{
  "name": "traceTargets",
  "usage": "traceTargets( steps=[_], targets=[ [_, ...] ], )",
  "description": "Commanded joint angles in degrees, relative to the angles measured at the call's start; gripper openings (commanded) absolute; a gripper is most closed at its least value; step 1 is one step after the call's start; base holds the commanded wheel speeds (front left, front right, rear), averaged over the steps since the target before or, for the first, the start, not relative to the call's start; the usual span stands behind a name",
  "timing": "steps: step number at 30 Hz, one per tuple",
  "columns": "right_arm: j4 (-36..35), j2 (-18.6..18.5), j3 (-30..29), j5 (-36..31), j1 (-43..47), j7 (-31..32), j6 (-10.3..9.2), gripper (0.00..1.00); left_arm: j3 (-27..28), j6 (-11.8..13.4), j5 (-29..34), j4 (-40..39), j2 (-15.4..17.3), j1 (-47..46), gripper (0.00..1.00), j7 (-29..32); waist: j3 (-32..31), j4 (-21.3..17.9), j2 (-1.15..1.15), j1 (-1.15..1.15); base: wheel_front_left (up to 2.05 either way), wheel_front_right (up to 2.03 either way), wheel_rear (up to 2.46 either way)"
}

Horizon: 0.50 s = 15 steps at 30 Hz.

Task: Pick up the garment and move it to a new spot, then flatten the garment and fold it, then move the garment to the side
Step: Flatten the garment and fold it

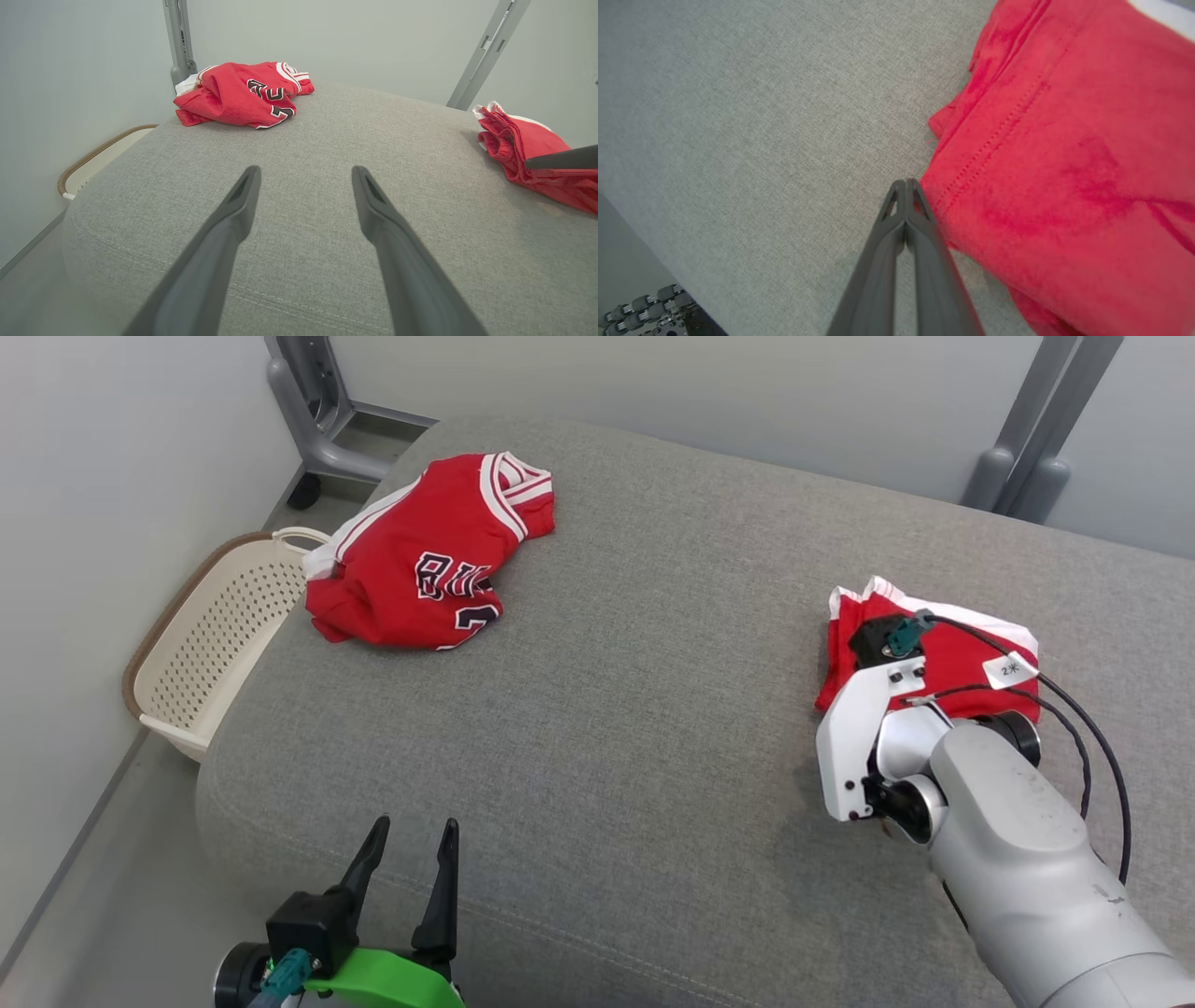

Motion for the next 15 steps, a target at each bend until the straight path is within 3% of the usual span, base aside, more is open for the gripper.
traceTargets(
  steps=[1,5,6,8,15],
  targets=[
    [0.22,0.18,0.3,0.45,-0.01,-0.41,-0.04,0.0,-0.08,0.26,-0.1,0.09,0.31,0.68,1.0,0.02,-0.53,0.37,0.0,0.0,0.0,0.0,0.0],
    [0.39,0.33,1.02,2.0,-1.78,-1.21,-0.04,0.0,0.06,0.71,-0.29,-0.22,0.76,1.45,1.0,0.04,-1.67,0.27,0.0,0.0,0.0,0.0,0.0],
    [0.22,0.05,1.0,2.24,-2.27,-1.48,-0.04,0.3,0.16,0.81,-0.39,-0.32,0.9,1.66,1.0,0.08,-1.98,0.13,0.0,0.0,0.0,0.0,0.0],
    [0.35,-0.81,-0.26,2.88,-3.26,-2.05,-0.04,1.0,0.36,1.06,-0.47,-0.58,1.22,2.04,1.0,0.16,-2.53,-0.29,0.0,0.0,0.0,0.0,0.0],
    [2.71,-4.74,-8.06,1.19,-5.6,-3.45,-0.04,1.0,0.19,1.45,-0.74,-1.94,1.81,3.12,1.0,0.55,-3.06,-2.24,0.0,0.0,0.0,0.0,0.0]
  ],
)
